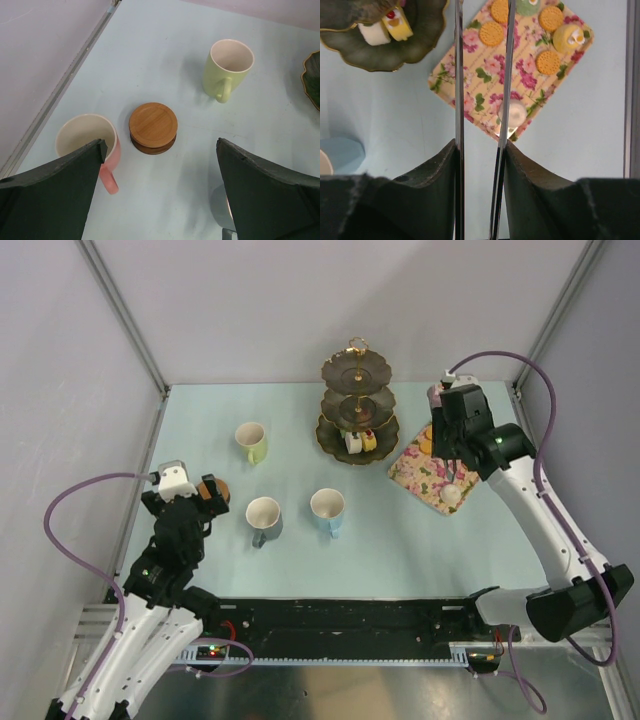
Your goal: Serve the afternoon tea
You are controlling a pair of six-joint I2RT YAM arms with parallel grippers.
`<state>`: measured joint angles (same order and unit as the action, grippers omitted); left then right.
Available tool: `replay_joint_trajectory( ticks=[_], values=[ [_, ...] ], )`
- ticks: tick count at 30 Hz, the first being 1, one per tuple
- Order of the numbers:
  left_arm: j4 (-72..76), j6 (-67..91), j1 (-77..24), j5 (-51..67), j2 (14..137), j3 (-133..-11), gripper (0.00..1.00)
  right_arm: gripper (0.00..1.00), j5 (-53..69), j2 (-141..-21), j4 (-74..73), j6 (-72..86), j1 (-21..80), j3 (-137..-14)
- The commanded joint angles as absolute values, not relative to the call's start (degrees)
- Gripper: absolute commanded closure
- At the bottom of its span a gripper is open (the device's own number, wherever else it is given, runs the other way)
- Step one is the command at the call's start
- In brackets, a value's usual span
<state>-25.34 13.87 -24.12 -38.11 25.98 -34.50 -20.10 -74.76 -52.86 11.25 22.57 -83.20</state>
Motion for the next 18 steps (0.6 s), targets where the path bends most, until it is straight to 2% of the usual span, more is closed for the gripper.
replay_joint_trajectory(
  ticks=[1,18],
  values=[
    [-23.6,12.8,-24.4,-37.7,25.3,-34.5,0.0,0.61,-17.4,-75.1,-51.8,9.1,23.5,-88.1],
    [-23.5,12.7,-24.4,-37.8,24.3,-34.4,0.0,0.62,-12.8,-89.7,-46.0,7.0,26.8,-96.5]
  ],
)
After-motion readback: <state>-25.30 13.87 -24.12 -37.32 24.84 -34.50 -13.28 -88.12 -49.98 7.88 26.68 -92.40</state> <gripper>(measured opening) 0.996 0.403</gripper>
